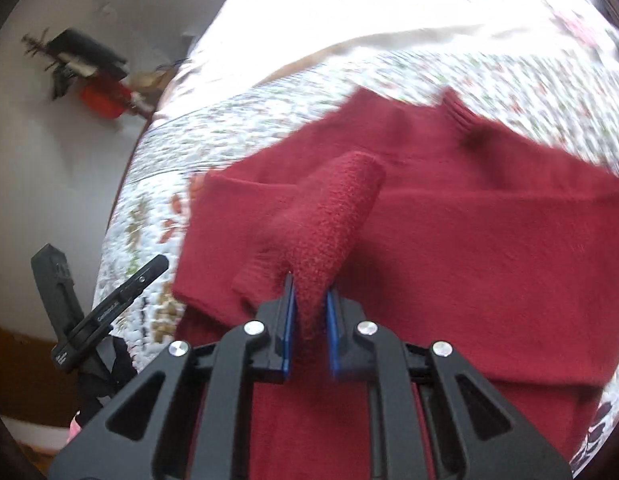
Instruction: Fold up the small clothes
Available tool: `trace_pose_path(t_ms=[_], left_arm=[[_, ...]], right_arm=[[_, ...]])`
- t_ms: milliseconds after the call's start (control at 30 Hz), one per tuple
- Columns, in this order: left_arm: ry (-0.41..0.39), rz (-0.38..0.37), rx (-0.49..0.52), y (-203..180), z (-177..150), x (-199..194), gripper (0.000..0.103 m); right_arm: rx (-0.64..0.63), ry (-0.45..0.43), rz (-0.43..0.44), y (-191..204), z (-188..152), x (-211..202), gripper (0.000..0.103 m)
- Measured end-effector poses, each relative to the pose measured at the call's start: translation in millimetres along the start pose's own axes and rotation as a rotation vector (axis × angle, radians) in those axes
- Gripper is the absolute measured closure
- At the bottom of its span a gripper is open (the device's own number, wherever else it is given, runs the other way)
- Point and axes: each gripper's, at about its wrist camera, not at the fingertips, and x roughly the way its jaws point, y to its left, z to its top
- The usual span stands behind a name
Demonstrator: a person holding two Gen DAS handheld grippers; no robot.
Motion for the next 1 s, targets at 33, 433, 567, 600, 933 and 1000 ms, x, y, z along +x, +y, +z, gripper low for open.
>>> trace_pose_path(t_ms=[33, 433, 567, 600, 933, 1000], left_arm=[[0.017, 0.001, 0.003, -4, -2, 7, 0.060], [0.086, 0.073, 0.042, -12, -10, 42, 0.059], [0.062, 0.040, 0.019, -11, -5, 23, 0.059], [0.042, 0.021, 0.014, -11, -3, 16, 0.059], [0.099, -0.085, 0.027, -33, -4, 27, 0.058], [0.137, -0.070, 0.004, -27, -12, 43, 0.058]], right_arm=[[0.014, 0.010, -0.004, -7, -3, 5, 0.091], [0.060, 0.086, -0.058, -31, -17, 51, 0.086], [-0.050, -0.004, -0.175, -6, -13, 23, 0.076], [-0.085, -0.033, -0.206, 2, -13, 14, 0.070], [-0.358, 0.065, -0.189, 77, -19, 59, 0.053], [-0.357, 0.085, -0.223, 77, -19, 73, 0.053]])
